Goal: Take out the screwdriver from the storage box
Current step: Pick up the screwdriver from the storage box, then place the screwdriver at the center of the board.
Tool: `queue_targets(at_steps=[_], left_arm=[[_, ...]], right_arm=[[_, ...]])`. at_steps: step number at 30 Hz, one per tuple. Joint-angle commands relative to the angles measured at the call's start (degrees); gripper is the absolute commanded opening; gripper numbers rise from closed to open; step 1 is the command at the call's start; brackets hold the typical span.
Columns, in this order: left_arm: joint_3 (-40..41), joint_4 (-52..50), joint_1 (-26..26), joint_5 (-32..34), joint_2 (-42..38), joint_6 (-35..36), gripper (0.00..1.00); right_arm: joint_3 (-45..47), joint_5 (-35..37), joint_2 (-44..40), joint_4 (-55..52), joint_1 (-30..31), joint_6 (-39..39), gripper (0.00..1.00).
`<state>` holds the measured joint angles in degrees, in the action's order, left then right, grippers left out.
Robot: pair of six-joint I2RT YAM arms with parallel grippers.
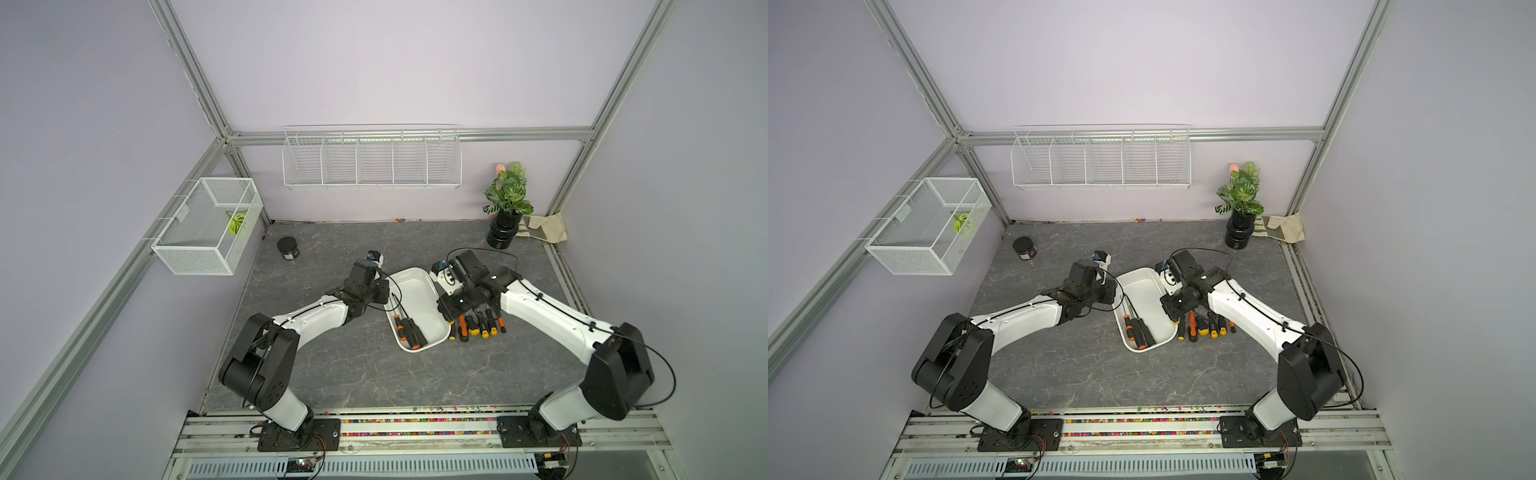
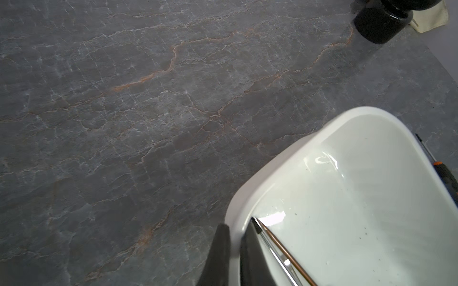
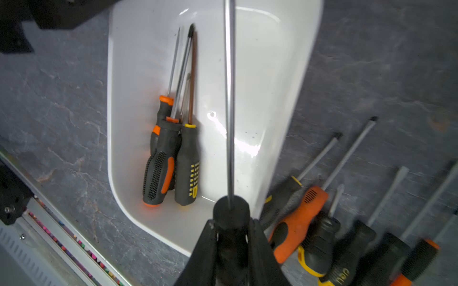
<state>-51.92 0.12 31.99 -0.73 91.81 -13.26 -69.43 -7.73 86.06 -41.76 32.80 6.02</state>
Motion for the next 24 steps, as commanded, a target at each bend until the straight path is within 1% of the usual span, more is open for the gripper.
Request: queue_targets(at_steps=[1,4,7,9,12,18,24], left_arm=[[-1.12,1.13,-0.08,0.56,-0.57,0.69,0.0],[-0.68,1.58,-0.06,0.48,-0.66,0.56,0.0],[-0.37,2.01,-0.08,0.3,-0.74,0.44,0.0],[-0.37,2.2,0.0,0.25,-0.74,0.38,0.0],[-0.46,2.39,-0.01,-0.24,-0.44,0.35,0.0],[0.04,3.05,0.0,-0.38,-0.67,0.58,0.0],[-0.29,2.82,-0.06,-1.01,-0.6,0.95,0.0]], right_arm=[[1.9,2.61,-2.74,-2.48,-3.82,0.51,0.0],[3.39,3.11,-1.92,-3.79,-9.37,-1.05,0.0],[4.69,8.89,0.04,-4.47,-14.04,-2.18,0.0],[4.33,8.55,2.19,-3.77,-17.38,-1.66,0.0],[2.9,11.88,5.82,-3.08,-19.92,-1.27,0.0],[1.6,20.64,7.06,-2.17,-22.51,-1.88,0.0],[0.26,19.55,11.63,-3.68,-27.65,-2.2,0.0]])
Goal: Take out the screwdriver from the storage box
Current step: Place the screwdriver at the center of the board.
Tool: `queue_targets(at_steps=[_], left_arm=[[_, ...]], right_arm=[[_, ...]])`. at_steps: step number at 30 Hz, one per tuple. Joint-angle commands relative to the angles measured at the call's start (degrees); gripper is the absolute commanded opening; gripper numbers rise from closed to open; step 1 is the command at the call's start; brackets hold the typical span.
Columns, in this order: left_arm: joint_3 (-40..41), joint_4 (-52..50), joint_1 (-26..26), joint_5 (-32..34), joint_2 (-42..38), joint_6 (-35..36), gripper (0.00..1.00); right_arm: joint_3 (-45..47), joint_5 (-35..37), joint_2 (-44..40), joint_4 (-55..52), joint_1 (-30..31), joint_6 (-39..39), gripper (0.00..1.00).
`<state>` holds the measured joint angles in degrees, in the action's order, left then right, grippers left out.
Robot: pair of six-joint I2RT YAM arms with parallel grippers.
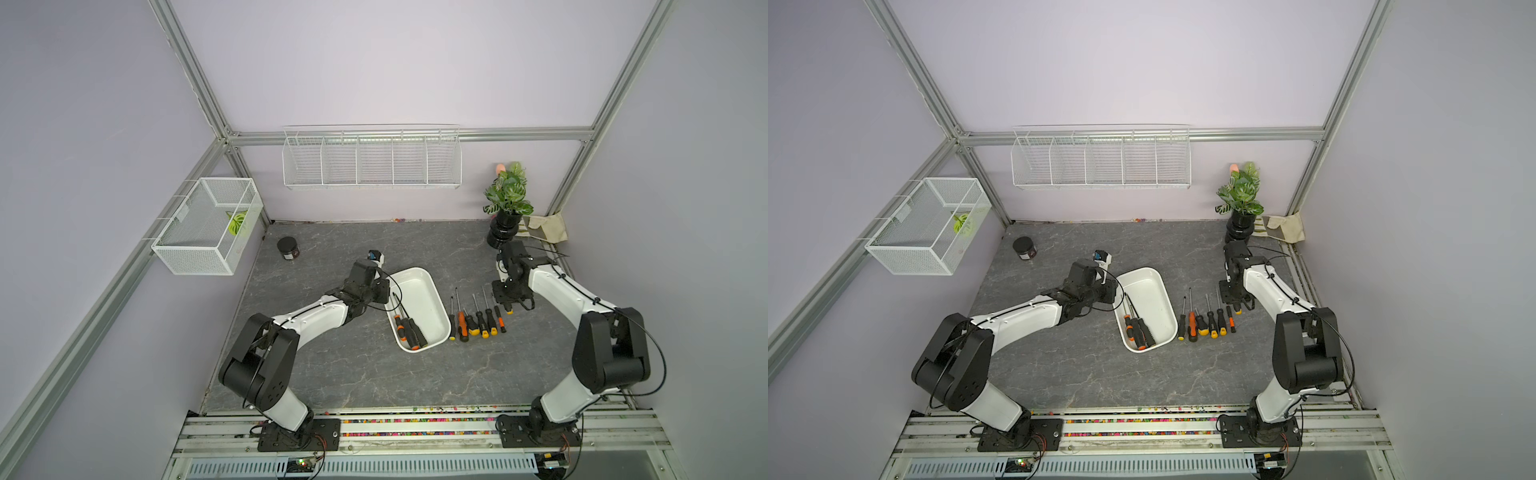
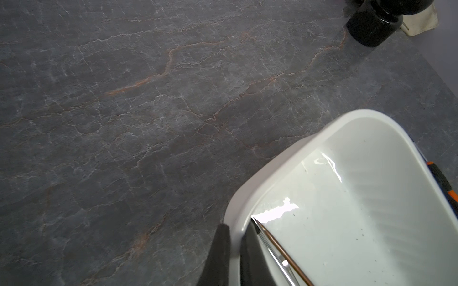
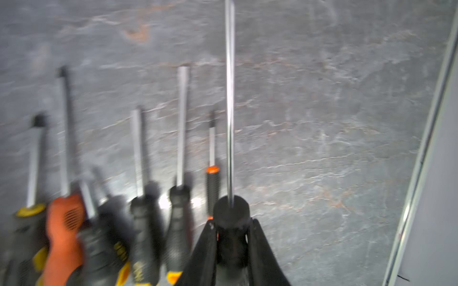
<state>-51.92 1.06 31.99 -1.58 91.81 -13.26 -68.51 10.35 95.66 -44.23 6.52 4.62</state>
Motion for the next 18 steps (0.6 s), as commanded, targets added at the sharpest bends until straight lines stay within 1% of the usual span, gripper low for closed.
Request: queue_targets(at_steps=[1,5,10,18], left_arm=[[-0.33,1.76,-0.05,-0.09,-0.67,1.15,0.0],[-0.49,2.29,-0.07,-1.07,-0.09,0.96,0.0],[-0.69,3.55,-0.02,-2.36,0.98,0.23,0.0],[-0.21,3.5,0.0,-2.14,-0.32,0.26,0.0]], right_arm=[[-0.66,1.2,2.44,-1.21,-2.04,-0.84,0.0],[-0.82,0.13,4.21,-1.59,-3.21,-1.1,0.0],[-0.43,-0.8,5.2,-2.01,-3.27,-1.11,0.0],[-0.22,-1.83,7.96,-2.52,-3.27,-1.15,0.0]])
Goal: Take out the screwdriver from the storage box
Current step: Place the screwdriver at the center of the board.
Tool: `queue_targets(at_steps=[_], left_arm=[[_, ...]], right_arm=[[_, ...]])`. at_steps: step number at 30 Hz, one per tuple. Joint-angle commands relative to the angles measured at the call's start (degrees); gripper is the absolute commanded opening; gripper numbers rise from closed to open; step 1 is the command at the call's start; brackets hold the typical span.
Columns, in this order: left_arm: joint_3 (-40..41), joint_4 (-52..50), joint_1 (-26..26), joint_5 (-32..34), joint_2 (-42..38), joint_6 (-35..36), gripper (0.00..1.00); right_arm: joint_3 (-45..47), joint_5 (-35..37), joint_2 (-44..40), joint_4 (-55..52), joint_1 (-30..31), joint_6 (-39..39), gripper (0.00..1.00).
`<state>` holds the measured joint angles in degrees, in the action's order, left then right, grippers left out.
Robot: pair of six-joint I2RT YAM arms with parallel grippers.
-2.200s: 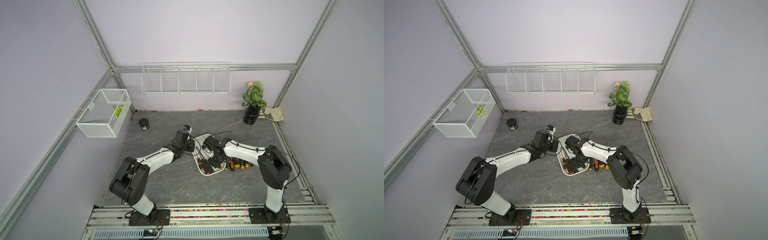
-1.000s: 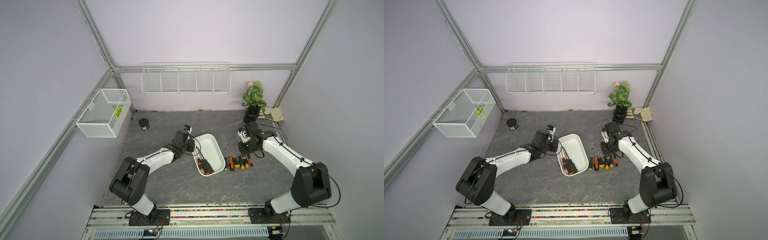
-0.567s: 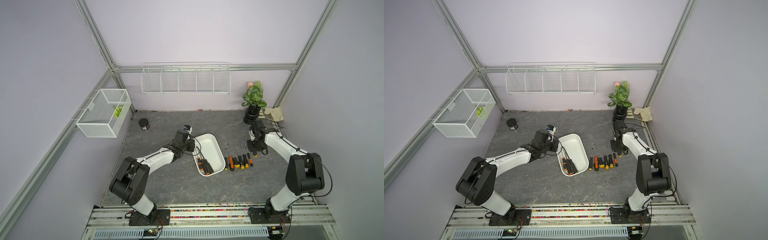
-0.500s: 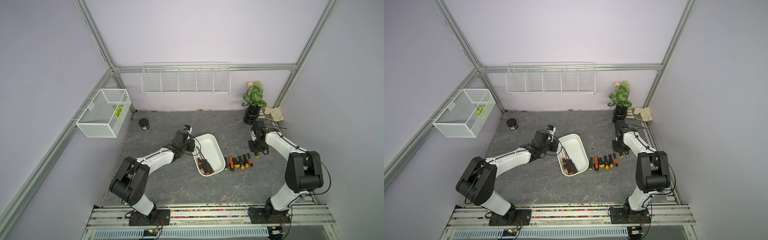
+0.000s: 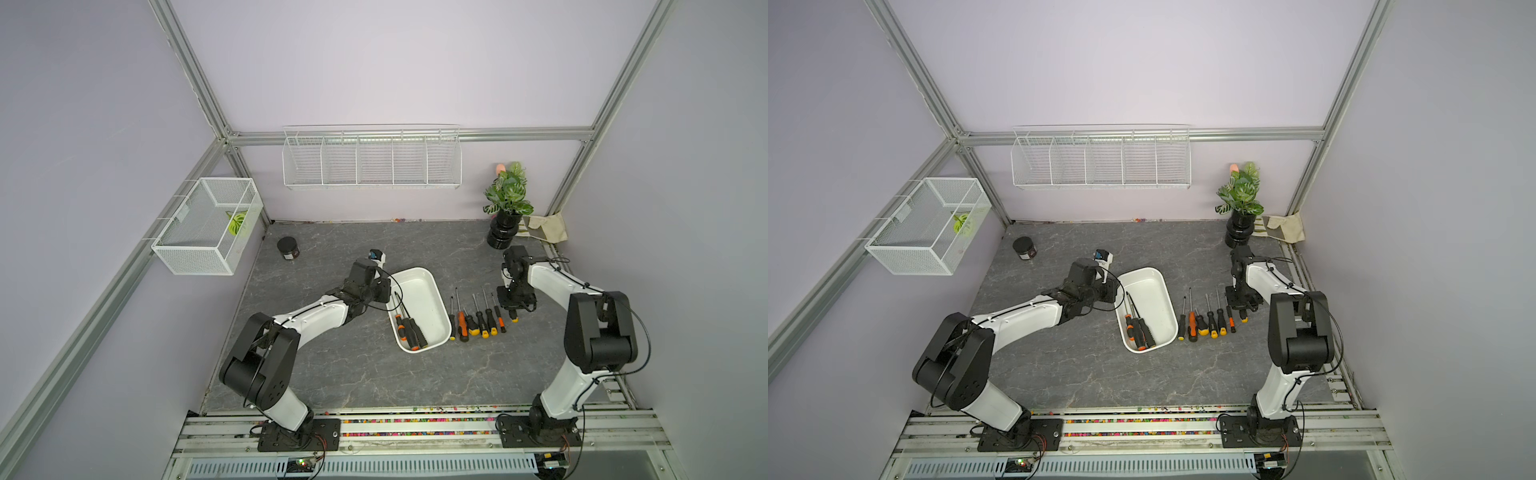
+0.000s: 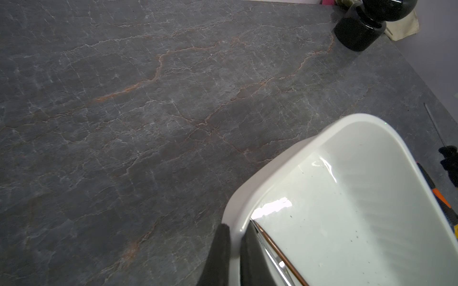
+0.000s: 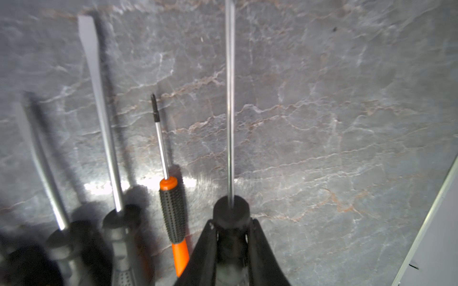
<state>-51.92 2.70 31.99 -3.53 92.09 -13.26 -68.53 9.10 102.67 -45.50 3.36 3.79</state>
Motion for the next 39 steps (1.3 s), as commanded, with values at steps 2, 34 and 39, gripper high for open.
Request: queue_targets(at_steps=[2,34,39], left_arm=[[-0.16,1.88,-0.08,-0.29,-0.78,0.18,0.0],[-0.2,1.54,-0.02,-0.32,-0.61,-0.19,0.0],[-0.46,0.66,-0.07,0.12,-0.94,-0.02,0.0]], right_arm=[[-0.3,-1.11,1.27,-1.61,-0.18,-0.29,0.0],[0.14,-2.65,1.91,-1.97,0.29,0.18,0.31],[0.59,-2.25,0.44,-1.48,0.32,0.38,0.39]])
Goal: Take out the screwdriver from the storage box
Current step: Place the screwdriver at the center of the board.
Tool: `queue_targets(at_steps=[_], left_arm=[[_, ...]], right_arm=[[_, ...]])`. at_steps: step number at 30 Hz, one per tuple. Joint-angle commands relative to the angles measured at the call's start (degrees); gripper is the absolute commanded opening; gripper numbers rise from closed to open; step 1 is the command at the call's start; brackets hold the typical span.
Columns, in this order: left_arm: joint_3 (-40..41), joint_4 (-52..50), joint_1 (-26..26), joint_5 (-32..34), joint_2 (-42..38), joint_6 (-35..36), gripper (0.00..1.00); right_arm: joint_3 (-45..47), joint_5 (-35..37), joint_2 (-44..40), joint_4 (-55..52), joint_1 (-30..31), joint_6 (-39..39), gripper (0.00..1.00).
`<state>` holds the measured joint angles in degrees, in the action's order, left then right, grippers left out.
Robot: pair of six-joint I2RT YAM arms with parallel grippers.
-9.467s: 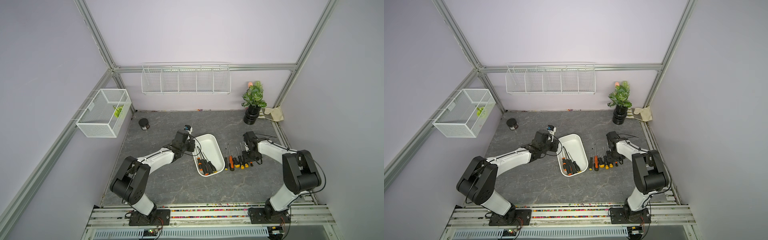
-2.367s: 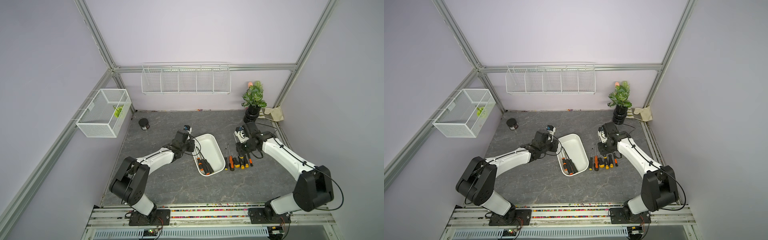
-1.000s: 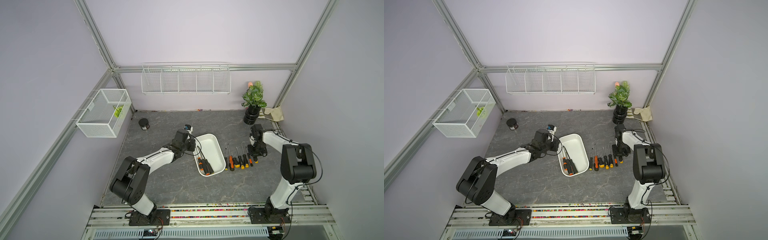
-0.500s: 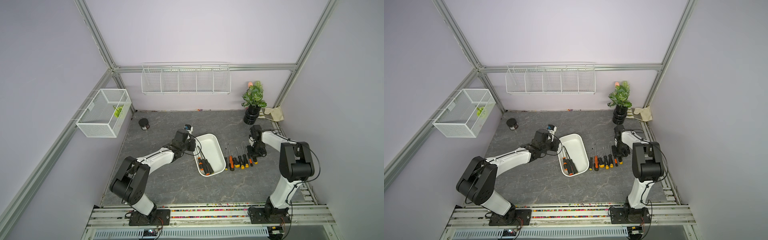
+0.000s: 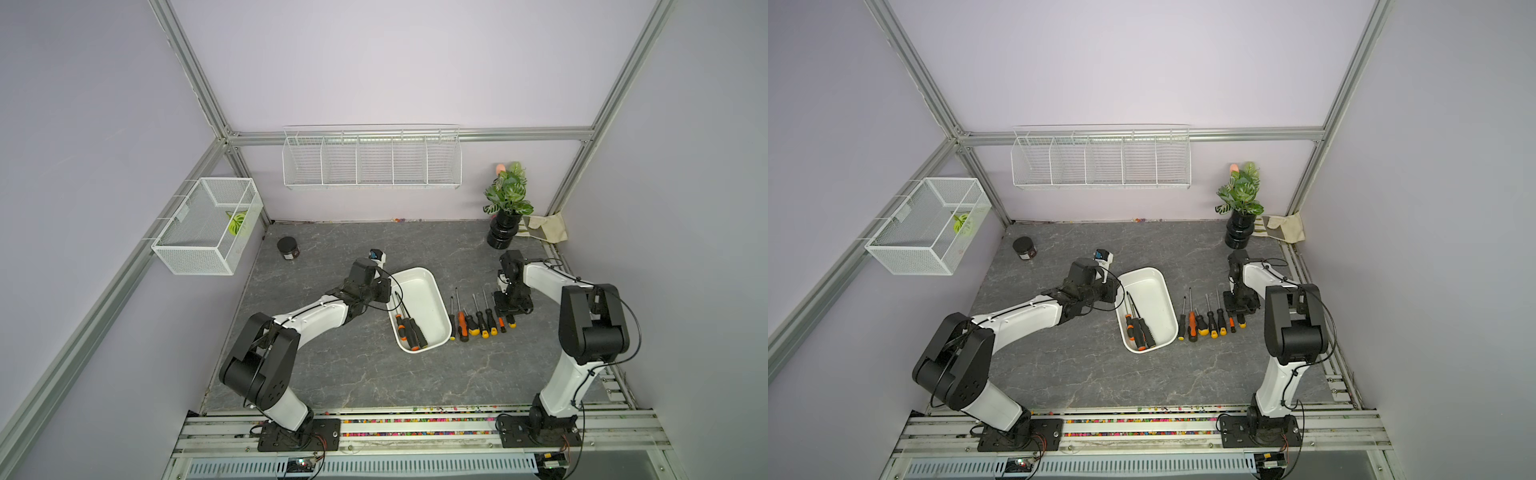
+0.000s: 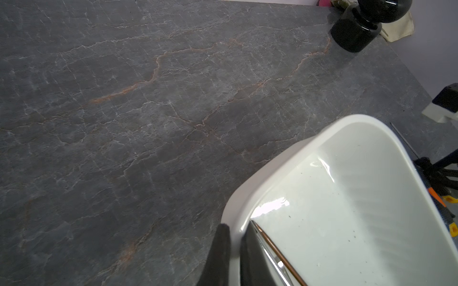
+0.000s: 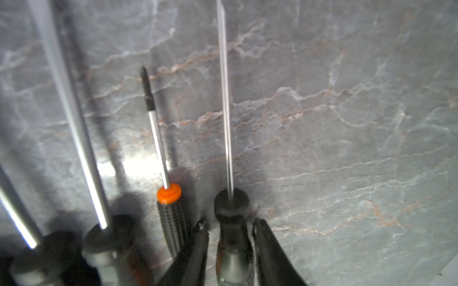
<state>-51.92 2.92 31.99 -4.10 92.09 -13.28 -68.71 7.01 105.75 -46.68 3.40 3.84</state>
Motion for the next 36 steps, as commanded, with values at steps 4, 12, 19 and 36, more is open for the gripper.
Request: queue_targets(at_steps=[4,12,19,36], left_arm=[[-0.37,-0.68,-0.08,1.35,-1.29,0.1,0.0],[-0.29,-1.73,-0.01,2.03,-2.16,-0.45,0.0],[0.42,-3.28,-0.02,3.43,-3.85,-0.02,0.0],[-0.59,-3.45,-0.01,3.17,-1.9,-0.7,0.0]], right_arm=[[1.49,0.46,-4.92,0.47,0.22,0.73,0.39],[3.61,-1.39,-9.64,2.04,1.71,1.44,0.41],[5.68,-4.72,-19.87,2.38,10.48,3.9,0.43],[5.5,-14.45,-22.5,12.25,41.95,14.15,0.45]])
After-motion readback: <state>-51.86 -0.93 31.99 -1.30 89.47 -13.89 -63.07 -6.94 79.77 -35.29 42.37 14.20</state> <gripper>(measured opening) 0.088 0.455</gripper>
